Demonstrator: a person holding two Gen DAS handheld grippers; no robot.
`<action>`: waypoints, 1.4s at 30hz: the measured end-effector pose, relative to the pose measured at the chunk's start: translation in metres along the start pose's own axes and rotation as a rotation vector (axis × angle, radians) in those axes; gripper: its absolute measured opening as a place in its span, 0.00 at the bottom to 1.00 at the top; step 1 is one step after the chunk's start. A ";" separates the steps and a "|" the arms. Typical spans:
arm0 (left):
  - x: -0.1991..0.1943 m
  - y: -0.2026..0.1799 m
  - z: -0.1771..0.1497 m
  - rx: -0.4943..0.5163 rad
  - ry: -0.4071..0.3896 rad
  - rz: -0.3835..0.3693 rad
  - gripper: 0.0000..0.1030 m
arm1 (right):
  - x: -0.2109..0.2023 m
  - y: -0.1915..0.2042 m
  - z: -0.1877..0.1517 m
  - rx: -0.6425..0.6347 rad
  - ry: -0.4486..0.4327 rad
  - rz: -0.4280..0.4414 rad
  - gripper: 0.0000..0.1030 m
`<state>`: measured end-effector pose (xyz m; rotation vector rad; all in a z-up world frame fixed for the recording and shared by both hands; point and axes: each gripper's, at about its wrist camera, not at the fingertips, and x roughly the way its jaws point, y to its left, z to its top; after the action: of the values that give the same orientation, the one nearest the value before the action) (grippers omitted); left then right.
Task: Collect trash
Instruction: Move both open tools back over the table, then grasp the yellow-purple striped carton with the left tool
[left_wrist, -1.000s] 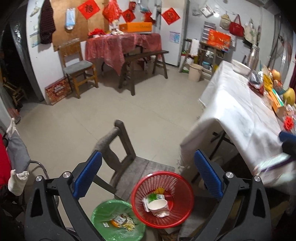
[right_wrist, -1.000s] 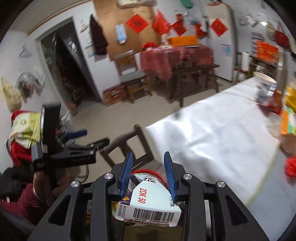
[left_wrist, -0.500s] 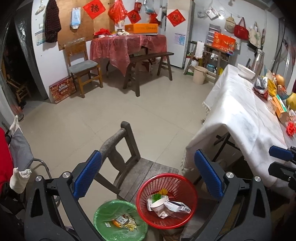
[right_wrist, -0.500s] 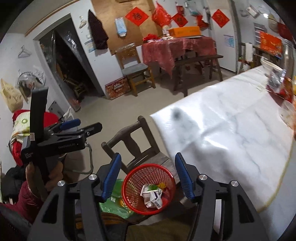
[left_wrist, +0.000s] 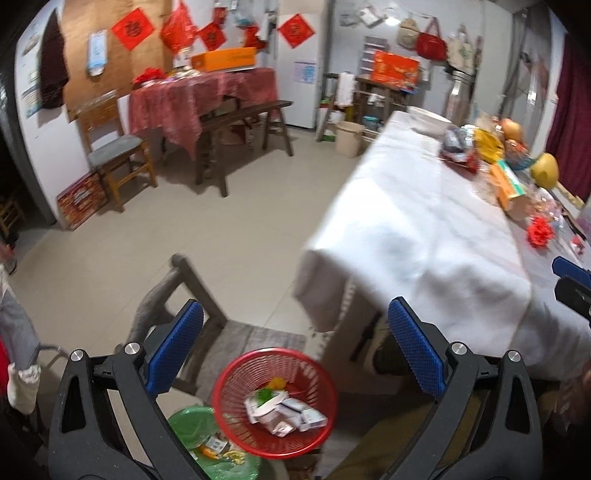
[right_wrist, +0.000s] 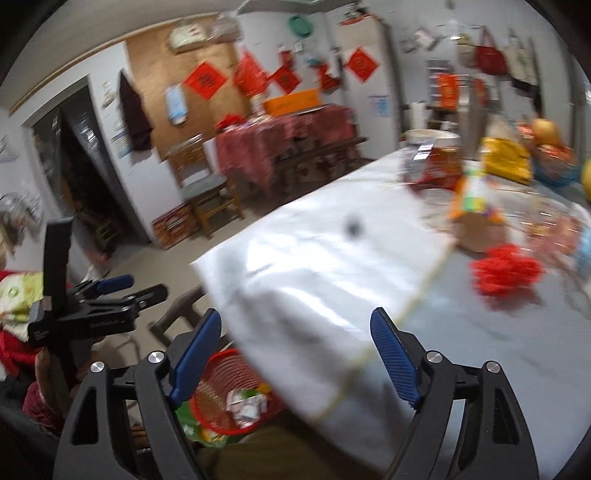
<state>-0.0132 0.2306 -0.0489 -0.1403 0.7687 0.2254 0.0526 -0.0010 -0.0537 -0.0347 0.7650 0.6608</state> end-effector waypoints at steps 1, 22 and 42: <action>0.002 -0.011 0.004 0.018 -0.003 -0.012 0.93 | -0.007 -0.013 0.000 0.020 -0.015 -0.024 0.80; 0.075 -0.247 0.106 0.256 0.022 -0.301 0.93 | -0.094 -0.205 -0.007 0.187 -0.205 -0.575 0.94; 0.151 -0.346 0.125 0.397 0.148 -0.307 0.67 | -0.101 -0.265 -0.030 0.474 -0.180 -0.339 0.94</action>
<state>0.2632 -0.0548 -0.0508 0.1028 0.9129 -0.2328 0.1305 -0.2750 -0.0636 0.3185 0.7040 0.1476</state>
